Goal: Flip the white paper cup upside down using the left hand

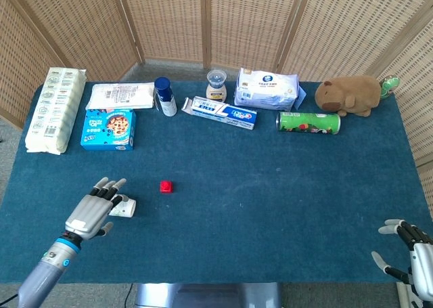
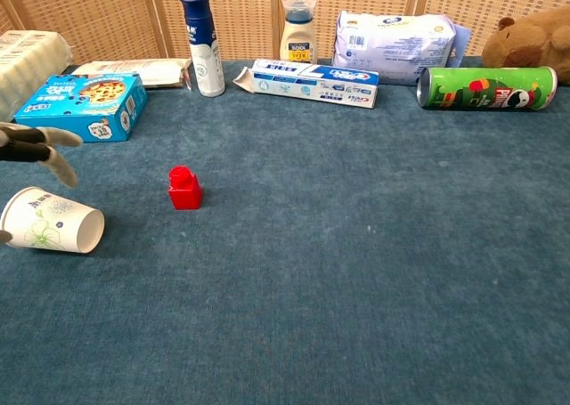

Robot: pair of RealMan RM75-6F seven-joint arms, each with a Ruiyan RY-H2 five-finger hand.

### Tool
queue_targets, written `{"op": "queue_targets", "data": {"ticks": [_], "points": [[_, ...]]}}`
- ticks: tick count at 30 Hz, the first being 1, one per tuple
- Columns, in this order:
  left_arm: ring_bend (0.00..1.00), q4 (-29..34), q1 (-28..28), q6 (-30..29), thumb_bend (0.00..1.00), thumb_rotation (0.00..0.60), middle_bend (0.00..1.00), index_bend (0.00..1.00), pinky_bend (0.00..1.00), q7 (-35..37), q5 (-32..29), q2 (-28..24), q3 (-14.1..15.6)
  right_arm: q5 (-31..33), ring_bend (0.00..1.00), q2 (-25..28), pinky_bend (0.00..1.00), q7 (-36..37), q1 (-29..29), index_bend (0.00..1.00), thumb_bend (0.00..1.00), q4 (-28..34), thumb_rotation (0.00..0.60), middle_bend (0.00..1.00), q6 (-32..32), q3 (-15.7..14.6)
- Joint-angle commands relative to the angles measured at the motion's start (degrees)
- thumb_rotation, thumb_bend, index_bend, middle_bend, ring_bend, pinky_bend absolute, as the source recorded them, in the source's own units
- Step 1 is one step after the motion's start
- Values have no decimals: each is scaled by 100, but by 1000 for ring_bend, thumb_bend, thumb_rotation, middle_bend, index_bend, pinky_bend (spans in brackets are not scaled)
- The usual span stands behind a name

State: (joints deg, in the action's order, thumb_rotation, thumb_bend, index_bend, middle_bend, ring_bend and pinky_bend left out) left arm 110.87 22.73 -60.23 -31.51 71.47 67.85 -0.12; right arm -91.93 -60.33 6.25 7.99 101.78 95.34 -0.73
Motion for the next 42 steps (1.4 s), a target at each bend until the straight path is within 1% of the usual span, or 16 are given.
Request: {"op": "queue_targets", "data": {"ticks": [1,8,13,25,33,36,42], "points": [[0,-55,123,-189,304,568,0,255,0,-633,-331,363,-22,15,313,14,369,28,19,413,252,-18,600,332,27,3],[0,-160,222,-294,288,569,0,254,0,-1092,-698,762,-24,38,313,34,374,120,64,413,252,-61,600,332,80,0],[0,-275,227,-389,284,567,0,254,0,-1195,-885,981,5,66,313,44,374,193,89,413,251,-107,600,332,102,4],[0,-688,129,-737,282,569,0,260,0,-1173,-805,1367,113,105,313,45,376,269,112,413,252,-153,600,332,107,14],[0,-978,63,-888,282,571,0,391,0,-1183,-652,1596,212,171,313,53,378,413,187,413,252,-191,600,332,160,4],[0,-1027,31,-976,283,573,0,418,0,-1139,-541,1652,226,144,313,68,379,416,192,413,252,-177,600,332,176,4],[0,-1010,-20,-1050,283,570,0,435,0,-1056,-423,1626,268,113,313,89,379,420,209,412,253,-142,600,332,216,9]]}}
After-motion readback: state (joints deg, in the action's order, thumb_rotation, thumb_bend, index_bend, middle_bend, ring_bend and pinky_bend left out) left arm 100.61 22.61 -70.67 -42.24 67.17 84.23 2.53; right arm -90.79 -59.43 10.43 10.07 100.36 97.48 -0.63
